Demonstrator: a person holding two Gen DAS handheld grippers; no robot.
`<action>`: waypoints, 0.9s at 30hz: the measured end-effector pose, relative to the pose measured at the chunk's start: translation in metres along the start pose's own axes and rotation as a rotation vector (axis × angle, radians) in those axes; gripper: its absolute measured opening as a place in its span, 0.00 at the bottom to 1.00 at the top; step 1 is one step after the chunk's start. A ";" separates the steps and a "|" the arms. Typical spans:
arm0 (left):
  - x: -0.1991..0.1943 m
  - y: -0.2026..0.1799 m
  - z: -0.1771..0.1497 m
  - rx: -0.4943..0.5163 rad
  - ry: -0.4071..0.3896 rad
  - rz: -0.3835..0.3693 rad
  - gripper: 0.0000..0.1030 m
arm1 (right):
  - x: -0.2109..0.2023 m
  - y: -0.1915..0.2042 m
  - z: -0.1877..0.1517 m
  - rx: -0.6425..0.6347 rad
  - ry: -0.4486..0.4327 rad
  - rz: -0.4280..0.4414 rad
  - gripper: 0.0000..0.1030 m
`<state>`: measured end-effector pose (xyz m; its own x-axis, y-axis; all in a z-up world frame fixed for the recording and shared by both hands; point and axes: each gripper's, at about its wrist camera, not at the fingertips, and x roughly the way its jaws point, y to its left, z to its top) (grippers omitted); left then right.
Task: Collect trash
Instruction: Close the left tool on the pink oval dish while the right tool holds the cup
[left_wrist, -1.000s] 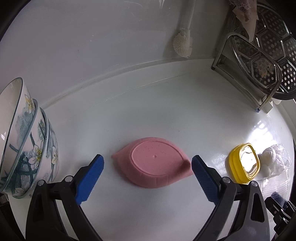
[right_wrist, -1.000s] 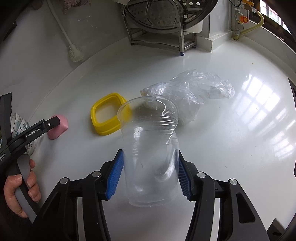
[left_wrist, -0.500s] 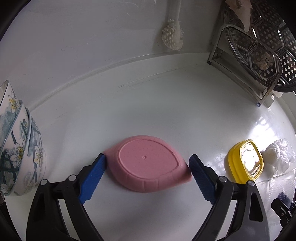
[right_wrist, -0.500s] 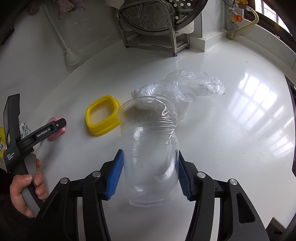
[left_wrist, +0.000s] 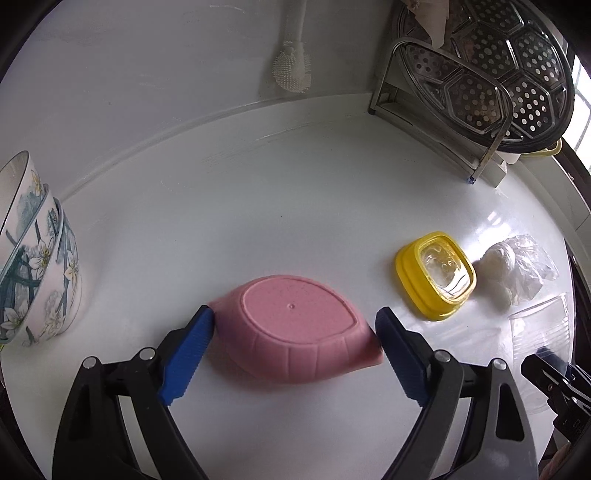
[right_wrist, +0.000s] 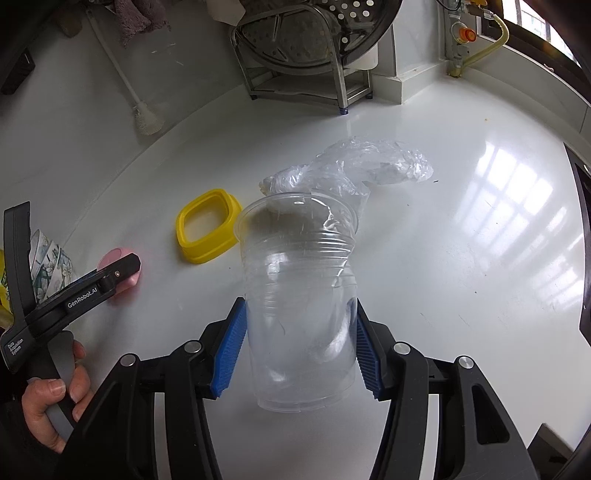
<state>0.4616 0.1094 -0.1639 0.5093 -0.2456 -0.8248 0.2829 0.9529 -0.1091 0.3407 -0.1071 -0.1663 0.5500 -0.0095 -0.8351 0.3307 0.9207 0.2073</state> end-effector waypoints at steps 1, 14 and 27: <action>-0.004 0.000 -0.002 0.001 -0.001 -0.007 0.84 | -0.001 -0.001 -0.001 -0.001 0.001 0.001 0.52; -0.033 -0.004 -0.017 0.006 0.044 -0.066 0.44 | -0.021 -0.008 -0.010 0.012 -0.007 0.010 0.52; -0.047 -0.007 -0.039 -0.022 0.024 -0.083 0.68 | -0.031 -0.018 -0.016 0.033 -0.017 0.008 0.52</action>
<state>0.4036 0.1215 -0.1459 0.4652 -0.3200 -0.8253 0.3054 0.9332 -0.1897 0.3050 -0.1174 -0.1523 0.5654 -0.0093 -0.8248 0.3517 0.9072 0.2309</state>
